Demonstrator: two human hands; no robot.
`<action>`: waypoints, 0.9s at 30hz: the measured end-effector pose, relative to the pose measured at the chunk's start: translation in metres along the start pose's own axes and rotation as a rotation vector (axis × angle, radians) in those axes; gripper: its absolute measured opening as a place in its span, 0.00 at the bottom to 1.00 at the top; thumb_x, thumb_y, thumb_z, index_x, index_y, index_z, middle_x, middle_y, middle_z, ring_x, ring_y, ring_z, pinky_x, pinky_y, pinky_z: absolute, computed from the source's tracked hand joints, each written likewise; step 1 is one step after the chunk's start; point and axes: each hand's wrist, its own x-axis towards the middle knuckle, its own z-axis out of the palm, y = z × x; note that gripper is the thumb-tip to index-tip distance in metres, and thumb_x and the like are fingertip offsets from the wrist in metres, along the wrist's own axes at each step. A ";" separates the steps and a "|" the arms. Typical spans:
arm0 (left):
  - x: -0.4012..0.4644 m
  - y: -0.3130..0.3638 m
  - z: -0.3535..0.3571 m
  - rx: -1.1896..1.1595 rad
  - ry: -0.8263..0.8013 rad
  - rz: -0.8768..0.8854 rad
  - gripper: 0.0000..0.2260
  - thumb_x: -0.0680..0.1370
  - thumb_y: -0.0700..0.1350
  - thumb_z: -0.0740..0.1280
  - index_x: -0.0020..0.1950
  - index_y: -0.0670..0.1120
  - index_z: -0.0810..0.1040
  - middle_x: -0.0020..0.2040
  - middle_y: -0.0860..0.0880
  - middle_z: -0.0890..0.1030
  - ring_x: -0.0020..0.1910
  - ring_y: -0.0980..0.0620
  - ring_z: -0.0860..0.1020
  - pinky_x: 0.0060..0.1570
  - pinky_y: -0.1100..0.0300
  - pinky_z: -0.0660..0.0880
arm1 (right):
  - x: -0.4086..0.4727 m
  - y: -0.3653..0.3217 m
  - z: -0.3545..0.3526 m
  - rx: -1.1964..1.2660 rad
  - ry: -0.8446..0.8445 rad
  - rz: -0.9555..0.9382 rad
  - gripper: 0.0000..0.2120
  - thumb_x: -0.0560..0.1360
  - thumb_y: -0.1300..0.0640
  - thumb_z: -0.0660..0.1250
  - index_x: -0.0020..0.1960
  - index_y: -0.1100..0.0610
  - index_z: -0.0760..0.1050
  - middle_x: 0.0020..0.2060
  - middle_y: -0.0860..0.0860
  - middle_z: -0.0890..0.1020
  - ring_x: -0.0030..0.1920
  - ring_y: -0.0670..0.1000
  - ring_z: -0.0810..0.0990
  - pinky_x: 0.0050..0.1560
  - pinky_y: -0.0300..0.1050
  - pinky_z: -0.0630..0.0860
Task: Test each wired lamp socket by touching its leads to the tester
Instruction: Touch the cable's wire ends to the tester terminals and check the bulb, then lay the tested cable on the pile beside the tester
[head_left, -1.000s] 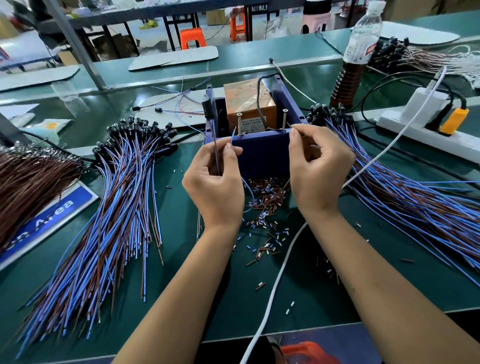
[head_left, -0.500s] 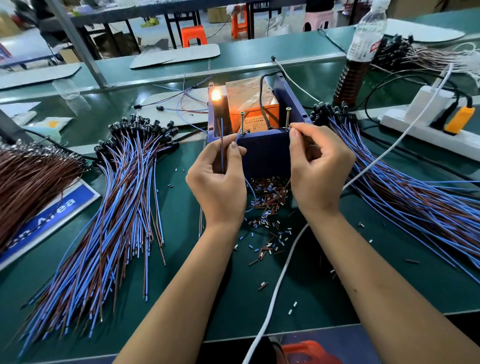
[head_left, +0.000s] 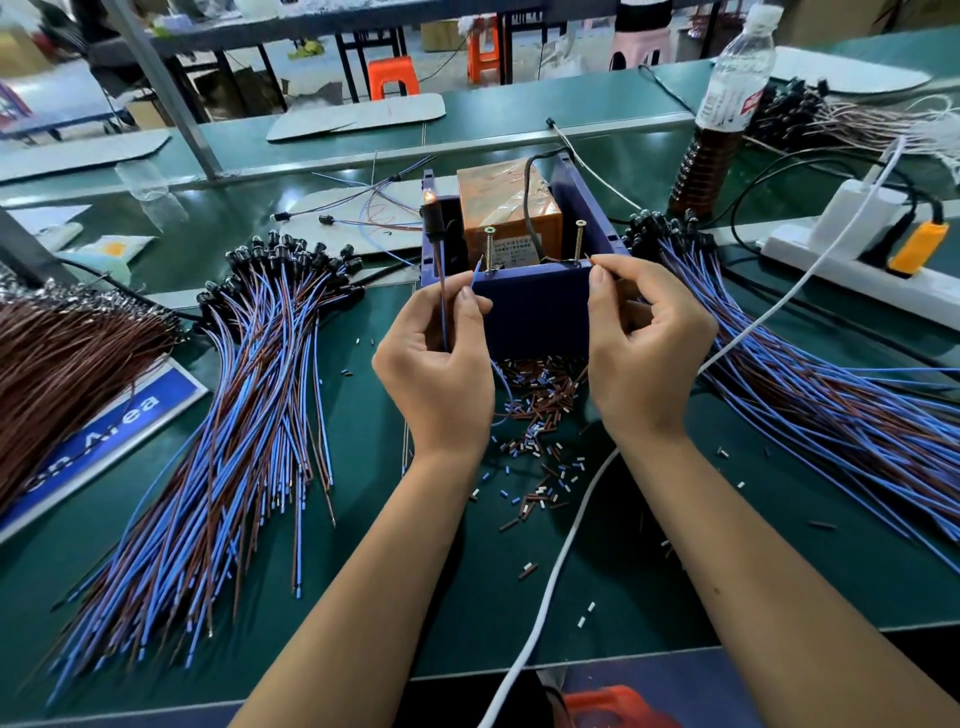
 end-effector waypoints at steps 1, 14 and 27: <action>0.000 0.000 -0.001 -0.002 0.010 0.007 0.07 0.81 0.38 0.68 0.52 0.45 0.86 0.40 0.53 0.85 0.38 0.57 0.81 0.45 0.63 0.76 | -0.001 -0.001 -0.001 0.003 0.000 0.001 0.08 0.82 0.59 0.68 0.54 0.60 0.85 0.45 0.49 0.86 0.45 0.44 0.84 0.44 0.45 0.82; -0.041 0.044 0.060 -0.054 -0.342 -0.088 0.06 0.77 0.37 0.70 0.46 0.44 0.86 0.36 0.51 0.86 0.38 0.53 0.85 0.45 0.54 0.83 | 0.007 -0.004 -0.054 0.069 0.050 0.179 0.01 0.80 0.60 0.69 0.50 0.55 0.78 0.35 0.44 0.78 0.33 0.48 0.78 0.36 0.41 0.74; -0.097 0.074 0.192 -0.028 -1.034 -0.938 0.12 0.79 0.32 0.61 0.35 0.40 0.74 0.25 0.45 0.72 0.12 0.56 0.65 0.18 0.72 0.61 | 0.026 0.036 -0.170 -0.192 0.359 0.422 0.02 0.76 0.57 0.69 0.45 0.54 0.80 0.37 0.43 0.81 0.39 0.41 0.78 0.45 0.40 0.76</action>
